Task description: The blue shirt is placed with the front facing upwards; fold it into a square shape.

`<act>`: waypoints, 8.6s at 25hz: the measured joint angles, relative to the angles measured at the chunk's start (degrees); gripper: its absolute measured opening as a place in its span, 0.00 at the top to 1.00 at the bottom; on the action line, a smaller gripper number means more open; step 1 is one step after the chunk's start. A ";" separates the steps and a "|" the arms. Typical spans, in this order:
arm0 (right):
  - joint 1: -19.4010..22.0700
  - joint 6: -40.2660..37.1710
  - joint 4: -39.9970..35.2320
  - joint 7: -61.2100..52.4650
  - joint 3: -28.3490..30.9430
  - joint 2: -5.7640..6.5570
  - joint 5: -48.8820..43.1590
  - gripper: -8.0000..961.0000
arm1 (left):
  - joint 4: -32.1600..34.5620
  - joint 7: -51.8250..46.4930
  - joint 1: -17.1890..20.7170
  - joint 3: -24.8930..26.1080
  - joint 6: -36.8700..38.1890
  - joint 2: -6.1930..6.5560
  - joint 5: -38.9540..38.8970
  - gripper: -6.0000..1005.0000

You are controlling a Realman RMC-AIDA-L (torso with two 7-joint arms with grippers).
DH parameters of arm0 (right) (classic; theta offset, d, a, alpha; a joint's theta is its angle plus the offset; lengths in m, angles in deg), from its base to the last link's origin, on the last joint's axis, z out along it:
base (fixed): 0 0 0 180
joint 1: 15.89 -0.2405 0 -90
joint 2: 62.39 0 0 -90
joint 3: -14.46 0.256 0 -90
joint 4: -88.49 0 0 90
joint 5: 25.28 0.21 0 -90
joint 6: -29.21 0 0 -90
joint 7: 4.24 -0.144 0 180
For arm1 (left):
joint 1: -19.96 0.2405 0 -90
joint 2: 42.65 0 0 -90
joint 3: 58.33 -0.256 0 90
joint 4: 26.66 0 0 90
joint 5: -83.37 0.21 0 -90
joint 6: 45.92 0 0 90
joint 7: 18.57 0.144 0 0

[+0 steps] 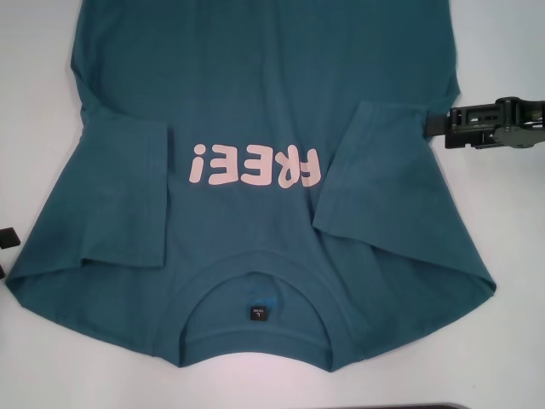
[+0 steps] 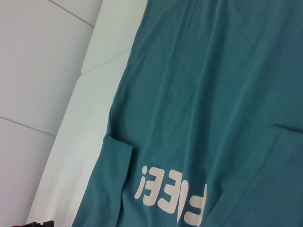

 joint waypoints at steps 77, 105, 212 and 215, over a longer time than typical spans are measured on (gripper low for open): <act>0.76 -14.78 -0.78 0.13 2.23 5.30 -10.85 0.18 | -6.08 -3.64 -2.31 -6.85 6.78 -3.40 2.66 0.95; 1.75 -12.22 -0.77 0.54 2.35 1.12 -25.06 0.34 | -6.17 -3.49 -3.57 -6.28 6.35 -3.28 2.60 0.96; -4.46 -8.98 -1.37 -1.80 1.56 -3.38 -20.47 0.35 | -6.16 -3.44 -3.57 -6.20 6.15 -3.10 2.50 0.96; -3.91 -7.44 -1.37 -3.46 1.06 -2.40 -24.52 0.35 | -6.16 -3.44 -3.37 -6.20 6.13 -3.10 2.50 0.96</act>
